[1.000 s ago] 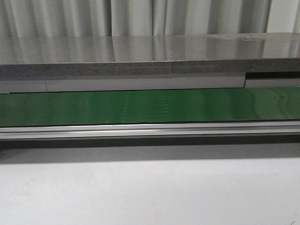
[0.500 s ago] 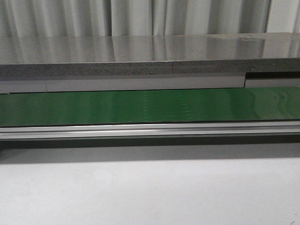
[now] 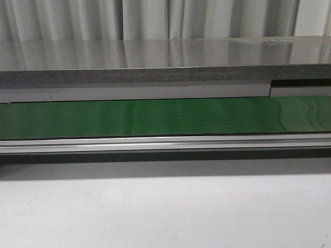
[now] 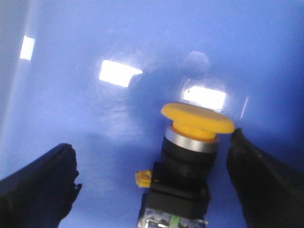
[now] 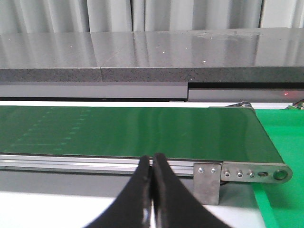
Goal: Move button from left to right
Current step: 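Lower the left gripper around the button and close on it, then lift the button with the left gripper and place it on the belt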
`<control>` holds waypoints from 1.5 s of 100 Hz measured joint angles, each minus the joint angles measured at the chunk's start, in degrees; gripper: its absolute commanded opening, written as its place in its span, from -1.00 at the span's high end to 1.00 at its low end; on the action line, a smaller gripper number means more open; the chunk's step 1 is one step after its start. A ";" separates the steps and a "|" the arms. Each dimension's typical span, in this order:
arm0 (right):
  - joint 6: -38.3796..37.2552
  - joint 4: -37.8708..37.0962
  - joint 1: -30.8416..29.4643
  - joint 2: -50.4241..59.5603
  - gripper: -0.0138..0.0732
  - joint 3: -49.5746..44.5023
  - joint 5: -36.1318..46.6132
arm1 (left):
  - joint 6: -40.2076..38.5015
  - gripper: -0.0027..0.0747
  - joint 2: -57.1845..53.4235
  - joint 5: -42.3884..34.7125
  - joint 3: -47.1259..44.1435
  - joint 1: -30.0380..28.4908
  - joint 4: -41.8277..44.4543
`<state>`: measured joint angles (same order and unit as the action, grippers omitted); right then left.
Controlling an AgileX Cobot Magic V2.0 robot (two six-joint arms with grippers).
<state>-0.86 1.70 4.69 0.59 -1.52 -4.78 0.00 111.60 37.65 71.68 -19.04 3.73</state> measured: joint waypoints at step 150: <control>0.00 0.00 0.00 0.00 0.84 -0.09 0.00 | 1.58 0.98 -12.30 2.49 0.74 2.96 -3.73</control>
<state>-0.86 1.70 4.69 0.59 -1.61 -4.78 1.58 99.31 40.14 72.42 -16.08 0.00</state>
